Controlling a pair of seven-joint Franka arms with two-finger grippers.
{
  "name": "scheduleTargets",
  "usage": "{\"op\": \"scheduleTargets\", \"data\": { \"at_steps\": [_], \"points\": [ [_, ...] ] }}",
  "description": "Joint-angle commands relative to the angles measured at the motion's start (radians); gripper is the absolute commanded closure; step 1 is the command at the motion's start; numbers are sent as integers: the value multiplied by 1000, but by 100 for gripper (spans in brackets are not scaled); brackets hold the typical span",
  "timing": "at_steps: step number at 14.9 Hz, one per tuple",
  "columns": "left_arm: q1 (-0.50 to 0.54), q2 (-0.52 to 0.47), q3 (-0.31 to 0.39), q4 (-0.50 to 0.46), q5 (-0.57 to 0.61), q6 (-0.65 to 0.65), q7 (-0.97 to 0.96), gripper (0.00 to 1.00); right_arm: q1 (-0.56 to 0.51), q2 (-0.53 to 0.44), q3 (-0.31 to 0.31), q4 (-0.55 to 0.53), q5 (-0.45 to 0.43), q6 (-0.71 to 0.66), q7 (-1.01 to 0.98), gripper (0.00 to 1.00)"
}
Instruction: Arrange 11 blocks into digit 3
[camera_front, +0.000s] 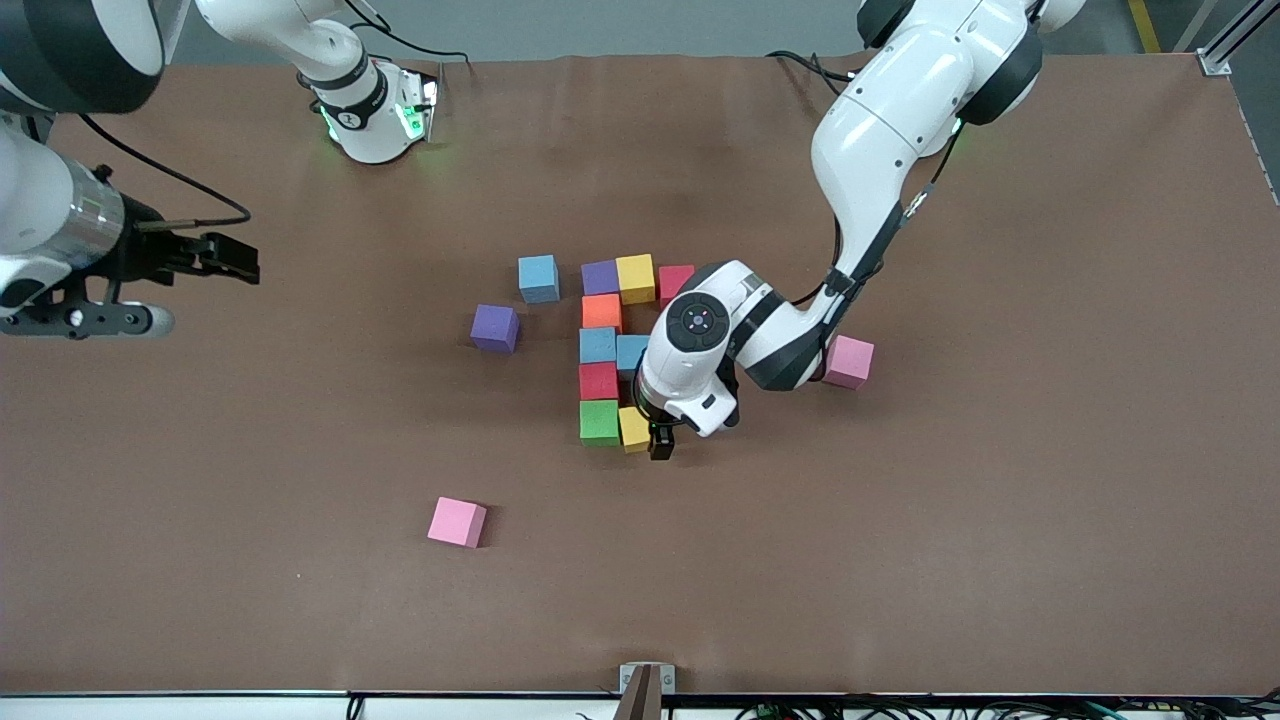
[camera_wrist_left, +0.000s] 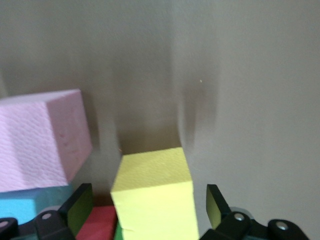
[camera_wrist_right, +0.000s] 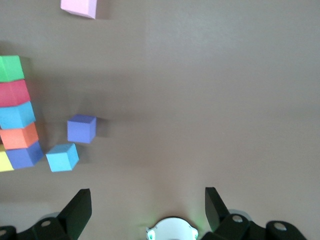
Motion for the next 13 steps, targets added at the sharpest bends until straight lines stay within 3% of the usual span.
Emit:
{"op": "scheduleTargets", "data": {
  "at_steps": [1,4,6,9,13],
  "points": [
    [5,-75,8,-16,-1,-115,38,0,-9,-30,13,-18,-29,-36,-68,0],
    [80,-156,-1,-30,-4,-233,165,0,-20,-51,11,-38,-47,-45,-81,0],
    [143,-231,-5,-90,-6,-282,218,0,-32,-71,11,-46,-47,-42,-81,0],
    [271,-406,-27,-307,-17,-279,371,0,-44,-114,11,-92,-52,-33,-81,0],
    [423,-581,-57,-580,-17,-200,517,0,-44,-168,13,-167,-124,11,-79,0]
  ]
}}
